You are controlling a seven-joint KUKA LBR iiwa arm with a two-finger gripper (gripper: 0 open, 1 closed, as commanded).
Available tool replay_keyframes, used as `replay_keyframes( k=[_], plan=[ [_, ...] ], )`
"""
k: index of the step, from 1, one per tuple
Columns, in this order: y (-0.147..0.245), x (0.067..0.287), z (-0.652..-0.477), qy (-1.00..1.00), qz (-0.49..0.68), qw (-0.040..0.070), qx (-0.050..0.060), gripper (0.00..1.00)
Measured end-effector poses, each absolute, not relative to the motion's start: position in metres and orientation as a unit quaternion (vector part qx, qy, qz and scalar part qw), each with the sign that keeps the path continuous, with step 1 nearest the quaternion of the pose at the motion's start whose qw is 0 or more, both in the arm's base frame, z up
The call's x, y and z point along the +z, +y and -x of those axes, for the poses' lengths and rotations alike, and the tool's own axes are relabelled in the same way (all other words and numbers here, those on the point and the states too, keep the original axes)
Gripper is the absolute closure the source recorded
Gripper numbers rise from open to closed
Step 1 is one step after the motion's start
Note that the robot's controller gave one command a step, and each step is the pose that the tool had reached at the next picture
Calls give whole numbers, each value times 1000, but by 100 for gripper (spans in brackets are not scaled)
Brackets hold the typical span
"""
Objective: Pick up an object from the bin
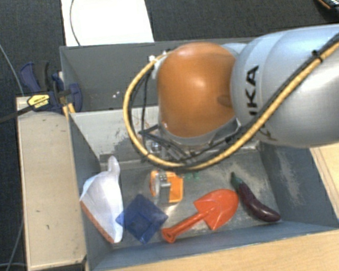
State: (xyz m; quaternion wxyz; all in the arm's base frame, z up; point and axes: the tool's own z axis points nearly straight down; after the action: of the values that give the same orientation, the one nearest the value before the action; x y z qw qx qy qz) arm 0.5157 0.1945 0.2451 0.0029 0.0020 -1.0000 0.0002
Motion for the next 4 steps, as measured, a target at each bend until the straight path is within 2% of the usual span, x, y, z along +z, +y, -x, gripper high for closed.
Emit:
replay_keyframes(
  k=[1,2,3,4],
  plan=[
    [193,250,-518,-1000,1,-1,-1,0],
    [230,119,-503,-955,-295,-3,-1,0],
    [216,83,-495,-997,-71,0,-1,0],
    [229,101,-520,-1000,-26,-1,-2,0]
  ],
)
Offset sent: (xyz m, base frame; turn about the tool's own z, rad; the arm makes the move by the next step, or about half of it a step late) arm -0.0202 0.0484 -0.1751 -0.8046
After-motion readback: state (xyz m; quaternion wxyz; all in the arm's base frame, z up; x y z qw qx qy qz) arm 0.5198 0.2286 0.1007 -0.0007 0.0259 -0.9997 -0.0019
